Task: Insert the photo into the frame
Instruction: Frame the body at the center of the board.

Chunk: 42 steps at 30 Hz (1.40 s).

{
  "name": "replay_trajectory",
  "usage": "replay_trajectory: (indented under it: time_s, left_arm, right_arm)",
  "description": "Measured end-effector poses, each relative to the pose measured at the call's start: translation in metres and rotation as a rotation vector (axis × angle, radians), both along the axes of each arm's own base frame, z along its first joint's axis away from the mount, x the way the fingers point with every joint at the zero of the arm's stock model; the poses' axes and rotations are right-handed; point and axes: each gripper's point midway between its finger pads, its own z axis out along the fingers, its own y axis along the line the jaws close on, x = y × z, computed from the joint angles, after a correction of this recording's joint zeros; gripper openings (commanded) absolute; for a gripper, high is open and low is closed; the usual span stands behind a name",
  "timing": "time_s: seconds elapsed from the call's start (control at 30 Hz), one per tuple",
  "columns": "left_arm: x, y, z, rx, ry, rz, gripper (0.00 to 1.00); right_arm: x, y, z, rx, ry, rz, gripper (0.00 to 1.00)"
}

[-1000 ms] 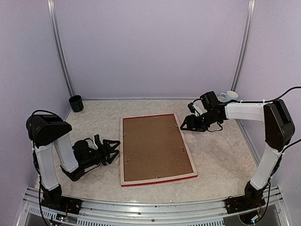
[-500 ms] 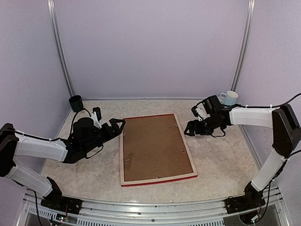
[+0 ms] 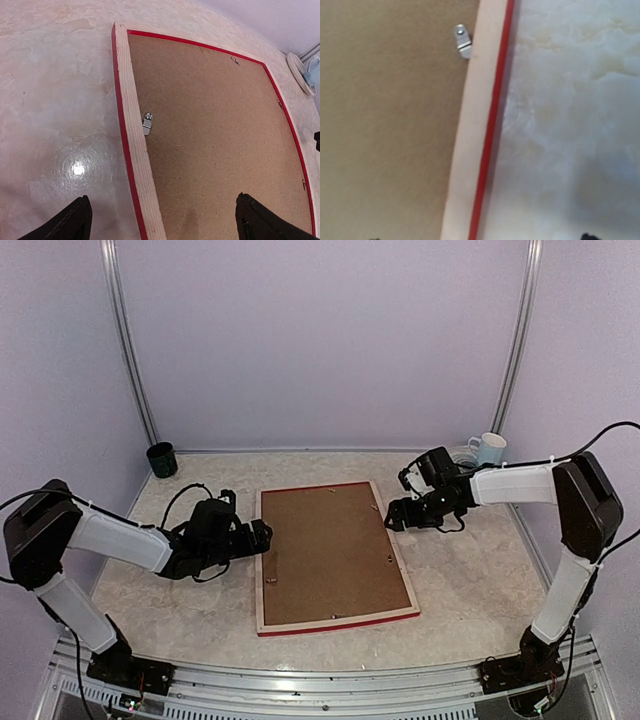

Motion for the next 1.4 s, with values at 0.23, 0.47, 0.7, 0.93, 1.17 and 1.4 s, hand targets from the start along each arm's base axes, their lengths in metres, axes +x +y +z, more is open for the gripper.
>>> replay_trajectory:
  time_s: [0.23, 0.47, 0.7, 0.93, 1.17, 1.4]
  left_arm:
    - [-0.001, -0.005, -0.019, 0.029, 0.04, -0.026, 0.93]
    - [-0.001, -0.012, -0.03, 0.028, 0.068, -0.054, 0.92]
    - [0.0, -0.017, -0.039, 0.028, 0.089, -0.071, 0.89]
    - [-0.002, -0.029, -0.038, -0.009, 0.089, -0.117, 0.82]
    - [-0.007, -0.038, -0.036, -0.025, 0.089, -0.154, 0.78]
    - [-0.011, -0.041, -0.038, -0.024, 0.09, -0.169, 0.77]
  right_arm:
    - [0.008, 0.008, -0.026, -0.005, 0.038, 0.005, 0.86]
    - [0.006, 0.019, -0.029, 0.018, 0.042, 0.023, 0.86]
    - [0.004, 0.027, -0.037, 0.029, 0.058, 0.033, 0.86]
    - [0.002, 0.035, -0.035, 0.072, 0.062, 0.053, 0.86]
    - [-0.01, 0.042, -0.035, 0.101, 0.068, 0.069, 0.86]
    - [-0.032, 0.038, -0.036, 0.077, 0.067, 0.059, 0.86]
